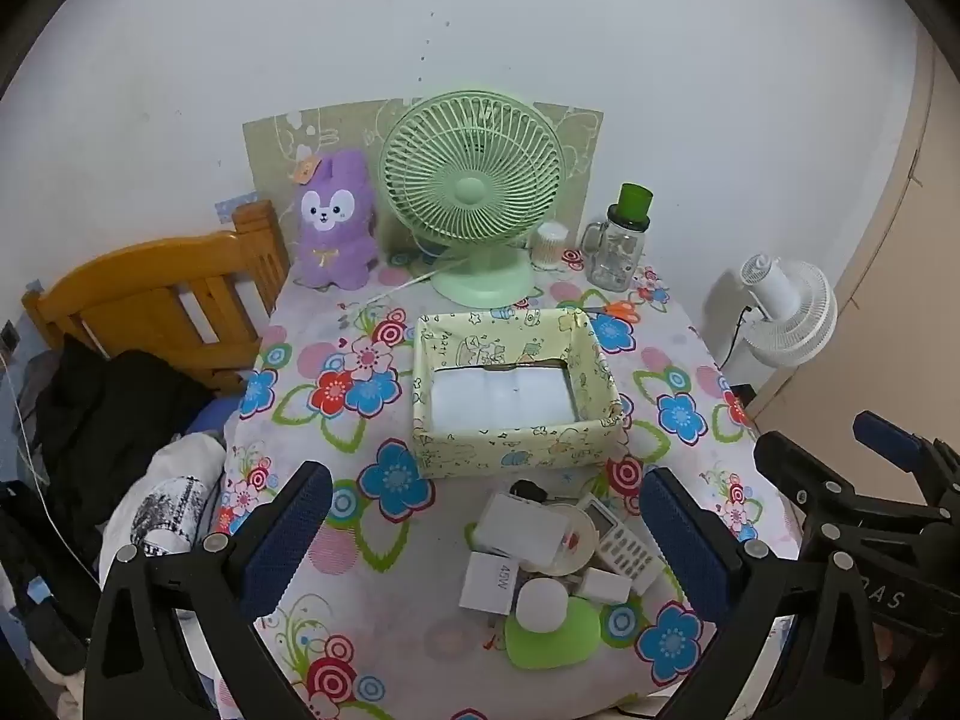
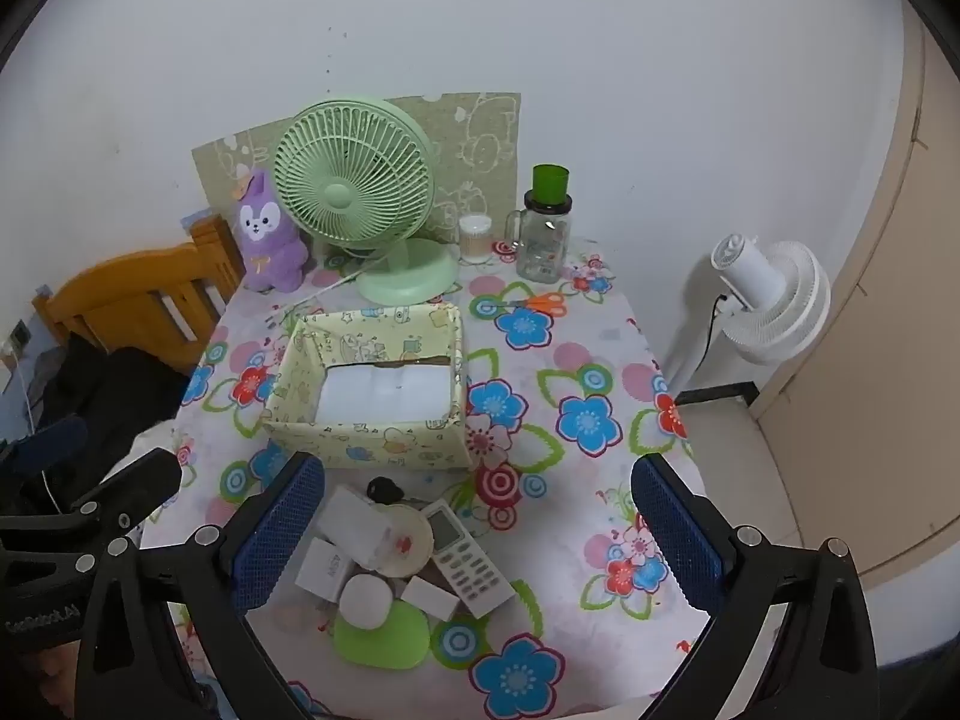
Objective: Organize rigid objects
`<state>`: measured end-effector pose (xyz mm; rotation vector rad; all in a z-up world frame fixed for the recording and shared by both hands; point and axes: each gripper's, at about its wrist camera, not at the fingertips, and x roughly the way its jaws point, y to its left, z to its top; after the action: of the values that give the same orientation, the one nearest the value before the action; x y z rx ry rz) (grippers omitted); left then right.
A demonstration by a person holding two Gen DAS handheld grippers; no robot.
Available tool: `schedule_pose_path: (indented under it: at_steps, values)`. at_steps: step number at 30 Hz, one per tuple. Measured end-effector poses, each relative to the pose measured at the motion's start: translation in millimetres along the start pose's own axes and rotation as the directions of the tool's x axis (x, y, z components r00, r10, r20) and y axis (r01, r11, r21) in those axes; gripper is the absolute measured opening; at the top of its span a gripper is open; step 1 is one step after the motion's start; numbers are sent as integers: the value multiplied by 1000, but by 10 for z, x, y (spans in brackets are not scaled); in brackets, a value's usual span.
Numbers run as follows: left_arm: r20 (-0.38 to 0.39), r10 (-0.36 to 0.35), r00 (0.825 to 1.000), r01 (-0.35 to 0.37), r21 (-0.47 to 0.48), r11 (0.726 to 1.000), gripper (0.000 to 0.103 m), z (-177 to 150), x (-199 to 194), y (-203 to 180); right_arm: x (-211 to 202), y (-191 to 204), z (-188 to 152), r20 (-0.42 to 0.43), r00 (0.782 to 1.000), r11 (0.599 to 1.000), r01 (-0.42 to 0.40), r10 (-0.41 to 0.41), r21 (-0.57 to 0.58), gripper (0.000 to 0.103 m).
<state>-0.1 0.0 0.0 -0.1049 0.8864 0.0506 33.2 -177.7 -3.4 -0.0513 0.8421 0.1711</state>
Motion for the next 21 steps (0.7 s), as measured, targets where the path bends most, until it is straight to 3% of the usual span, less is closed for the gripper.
schedule_pose_path:
  at_steps: [5,9,21]
  values:
    - [9,-13,1000,13,10,1000,103,42,4,32,-16,-6,-1,-17,1000,1000,6,-6,-1,103]
    - [18,26,999,-26,17,1000,103,104,-18,4,2,-11,20,-24,999,1000,22,-22,5,103]
    - [44,40,998,-40,8,999,103,36,-93,-14,-45,19,46,8,1000,1000,14,-14,-8,103]
